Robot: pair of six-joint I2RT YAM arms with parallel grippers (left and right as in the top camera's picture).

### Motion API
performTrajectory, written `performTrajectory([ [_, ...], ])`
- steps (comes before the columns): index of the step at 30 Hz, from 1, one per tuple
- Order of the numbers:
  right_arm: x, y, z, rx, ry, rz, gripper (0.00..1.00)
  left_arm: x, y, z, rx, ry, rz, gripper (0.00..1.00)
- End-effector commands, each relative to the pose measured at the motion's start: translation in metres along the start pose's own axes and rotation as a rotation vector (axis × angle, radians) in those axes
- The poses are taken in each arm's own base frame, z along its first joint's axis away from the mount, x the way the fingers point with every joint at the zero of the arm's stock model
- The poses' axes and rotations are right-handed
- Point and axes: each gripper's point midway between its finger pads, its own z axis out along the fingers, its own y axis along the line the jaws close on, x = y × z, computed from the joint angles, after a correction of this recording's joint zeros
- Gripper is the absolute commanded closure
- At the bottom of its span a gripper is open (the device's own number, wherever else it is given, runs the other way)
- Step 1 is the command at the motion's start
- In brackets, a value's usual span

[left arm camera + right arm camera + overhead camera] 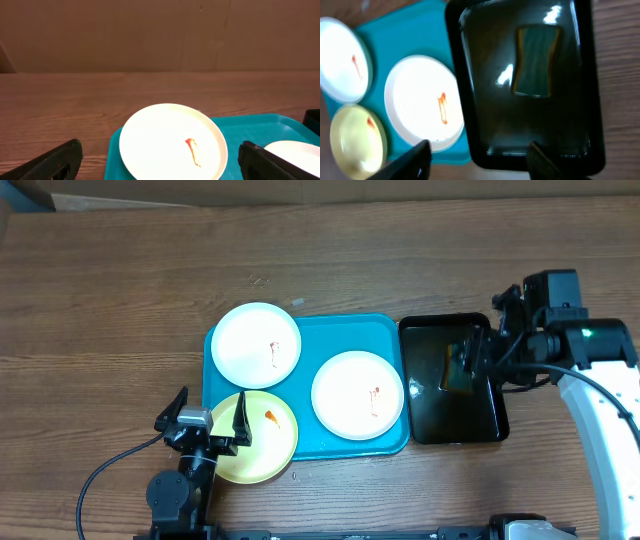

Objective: Clean dirty plates on tray and stack at the side
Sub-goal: 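Raise the right gripper over the black tray toward the sponge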

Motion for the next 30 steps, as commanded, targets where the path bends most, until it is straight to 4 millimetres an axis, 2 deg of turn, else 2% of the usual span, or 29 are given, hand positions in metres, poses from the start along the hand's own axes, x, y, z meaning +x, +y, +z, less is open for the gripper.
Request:
performTrajectory([
  [1,-0.020,-0.004,-0.001,0.036,-0.062,0.051,0.35,0.000,-0.001,0.000,0.009,-0.004,0.022,0.00],
  [7,-0.019,-0.012,0.018,0.072,-0.023,0.133,0.35,0.000,-0.001,0.000,0.009,-0.004,0.022,0.00],
  [12,-0.020,-0.038,0.047,0.250,-0.037,0.148,0.34,0.000,-0.001,0.000,0.009,-0.004,0.022,0.00],
  [17,-0.029,-0.030,0.075,0.225,-0.079,0.104,0.34,0.000,-0.001,0.000,0.009,-0.004,0.022,0.00],
  [20,-0.031,-0.036,0.088,0.265,-0.100,0.089,0.34,0.000,-0.001,0.000,0.009,-0.004,0.022,0.00],
  [23,-0.034,-0.049,0.095,0.325,-0.125,0.087,0.34,0.000,-0.001,0.000,0.009,-0.004,0.022,0.00],
  [25,-0.034,-0.050,0.099,0.325,-0.132,0.087,0.34,0.000,-0.001,0.000,0.009,-0.004,0.022,0.00],
  [30,-0.036,-0.035,0.106,0.231,-0.128,0.083,0.34,0.000,-0.001,0.000,0.009,-0.004,0.022,0.00],
])
